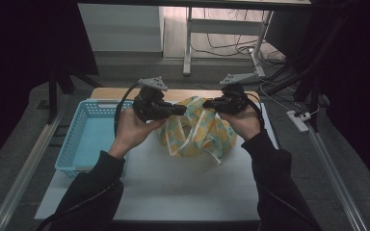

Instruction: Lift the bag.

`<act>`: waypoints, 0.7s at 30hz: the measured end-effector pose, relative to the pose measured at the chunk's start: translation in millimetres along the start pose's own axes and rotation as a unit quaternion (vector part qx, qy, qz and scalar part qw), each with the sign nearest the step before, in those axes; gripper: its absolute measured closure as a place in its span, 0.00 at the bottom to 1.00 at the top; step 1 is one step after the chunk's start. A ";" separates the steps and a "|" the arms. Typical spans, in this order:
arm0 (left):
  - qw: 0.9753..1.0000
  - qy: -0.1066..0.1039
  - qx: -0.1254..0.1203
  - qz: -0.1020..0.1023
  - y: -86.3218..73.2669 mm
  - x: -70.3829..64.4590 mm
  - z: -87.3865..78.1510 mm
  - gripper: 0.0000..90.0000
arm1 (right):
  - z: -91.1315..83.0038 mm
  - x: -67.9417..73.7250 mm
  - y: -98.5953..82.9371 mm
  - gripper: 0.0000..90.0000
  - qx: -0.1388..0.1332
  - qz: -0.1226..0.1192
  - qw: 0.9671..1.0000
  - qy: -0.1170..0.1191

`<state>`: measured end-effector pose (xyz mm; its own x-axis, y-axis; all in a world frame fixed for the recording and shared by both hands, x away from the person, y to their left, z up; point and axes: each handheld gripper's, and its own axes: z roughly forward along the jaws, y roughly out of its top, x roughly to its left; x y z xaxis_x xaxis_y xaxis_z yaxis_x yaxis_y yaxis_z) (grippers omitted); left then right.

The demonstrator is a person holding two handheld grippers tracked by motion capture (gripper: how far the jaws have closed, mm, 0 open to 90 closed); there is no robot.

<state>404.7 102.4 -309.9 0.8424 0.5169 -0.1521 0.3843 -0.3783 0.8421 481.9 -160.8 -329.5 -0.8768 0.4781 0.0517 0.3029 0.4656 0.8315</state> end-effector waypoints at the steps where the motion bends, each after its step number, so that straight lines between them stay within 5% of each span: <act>1: 1.000 -0.001 -0.004 0.001 2.3 0.4 -1.9 1.00 | -0.7 -0.3 1.2 0.99 0.000 0.001 1.000 0.000; 21: 0.998 0.019 -0.047 0.022 52.9 -8.0 -38.0 1.00 | -29.8 8.9 41.2 0.99 -0.042 -0.020 0.999 -0.006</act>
<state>403.9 107.4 -244.5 0.8422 0.5304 -0.0966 0.3091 -0.3283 0.8926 475.4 -159.5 -278.3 -0.8831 0.4691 0.0120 0.2355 0.4208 0.8761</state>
